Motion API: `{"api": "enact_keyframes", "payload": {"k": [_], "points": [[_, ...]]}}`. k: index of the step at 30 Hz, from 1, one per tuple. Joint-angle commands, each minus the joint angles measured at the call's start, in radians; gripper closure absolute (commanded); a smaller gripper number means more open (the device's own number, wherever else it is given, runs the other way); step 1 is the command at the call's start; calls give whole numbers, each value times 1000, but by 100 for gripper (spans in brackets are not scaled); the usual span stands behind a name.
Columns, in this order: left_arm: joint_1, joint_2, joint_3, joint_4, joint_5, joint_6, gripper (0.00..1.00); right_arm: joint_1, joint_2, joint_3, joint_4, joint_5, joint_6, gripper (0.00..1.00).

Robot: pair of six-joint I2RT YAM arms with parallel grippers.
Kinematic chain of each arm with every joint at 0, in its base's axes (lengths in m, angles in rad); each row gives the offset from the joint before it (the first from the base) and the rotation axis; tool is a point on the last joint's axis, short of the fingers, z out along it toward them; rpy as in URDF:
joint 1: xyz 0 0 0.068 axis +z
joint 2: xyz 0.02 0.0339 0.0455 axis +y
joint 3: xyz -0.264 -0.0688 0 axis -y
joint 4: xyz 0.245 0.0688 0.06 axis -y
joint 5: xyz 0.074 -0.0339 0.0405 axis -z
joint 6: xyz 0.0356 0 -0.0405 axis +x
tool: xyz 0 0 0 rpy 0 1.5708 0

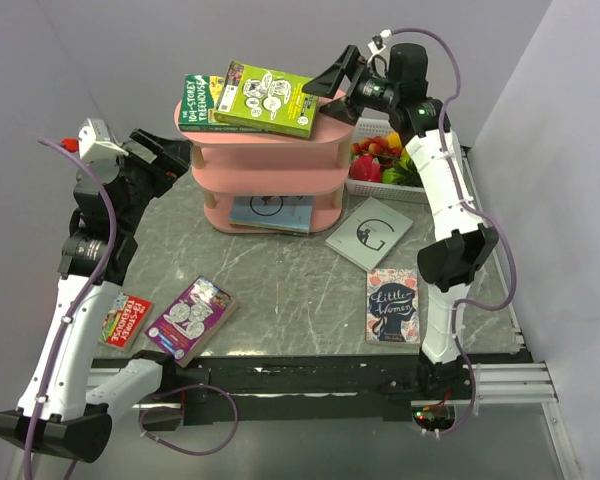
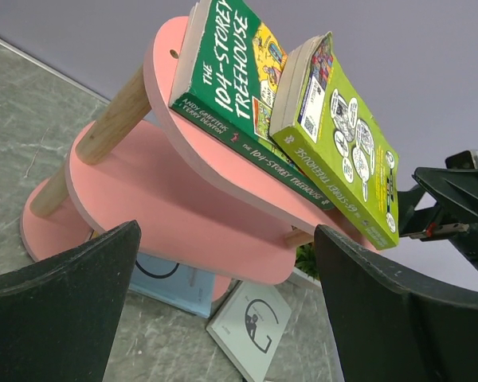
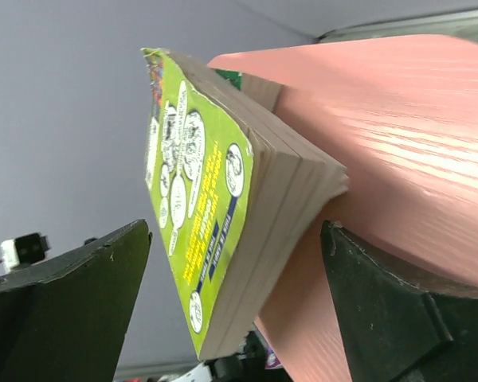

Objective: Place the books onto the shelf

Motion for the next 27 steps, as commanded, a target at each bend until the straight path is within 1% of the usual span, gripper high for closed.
{"api": "enact_keyframes", "payload": {"k": [1,6,7,8,9,11,12,13,14,15,17,18,20,23,24,25,26,27], "points": [[5,0,13,38,17,29,4,-8,-108,42,-82,125,-110,2],[6,4,35,30,8,35,4,-9,-158,19,-158,198,-178,1],[8,7,41,30,10,31,4,-6,-172,10,-164,224,-187,3],[9,7,53,36,11,25,4,-2,-192,-52,-151,227,-195,7],[9,10,56,47,19,15,4,6,-251,-103,-90,233,-205,19],[15,20,84,76,33,-21,3,36,-310,-224,-31,272,-218,33],[18,42,101,78,45,-31,1,50,-350,-249,-14,287,-233,48],[21,61,125,73,63,-44,2,75,-362,-264,-4,307,-244,55],[26,82,186,66,66,-51,3,89,-371,-272,-10,339,-254,60],[28,127,217,50,67,-52,5,96,-373,-274,-19,353,-267,64],[41,165,283,44,77,-58,8,122,-384,-303,-17,372,-274,66],[51,194,297,46,83,-60,10,130,-388,-317,-13,393,-280,68],[74,217,309,101,103,-58,13,139,-407,-361,9,424,-281,70],[89,263,335,135,93,-52,21,141,-411,-387,10,471,-273,77],[94,279,348,138,97,-49,26,141,-408,-386,4,482,-271,81],[101,292,366,144,108,-49,29,141,-405,-386,4,491,-271,82],[106,321,369,148,149,-52,36,141,-399,-381,-5,497,-271,84],[110,334,372,161,174,-60,40,142,-396,-378,-5,505,-268,88]]}}
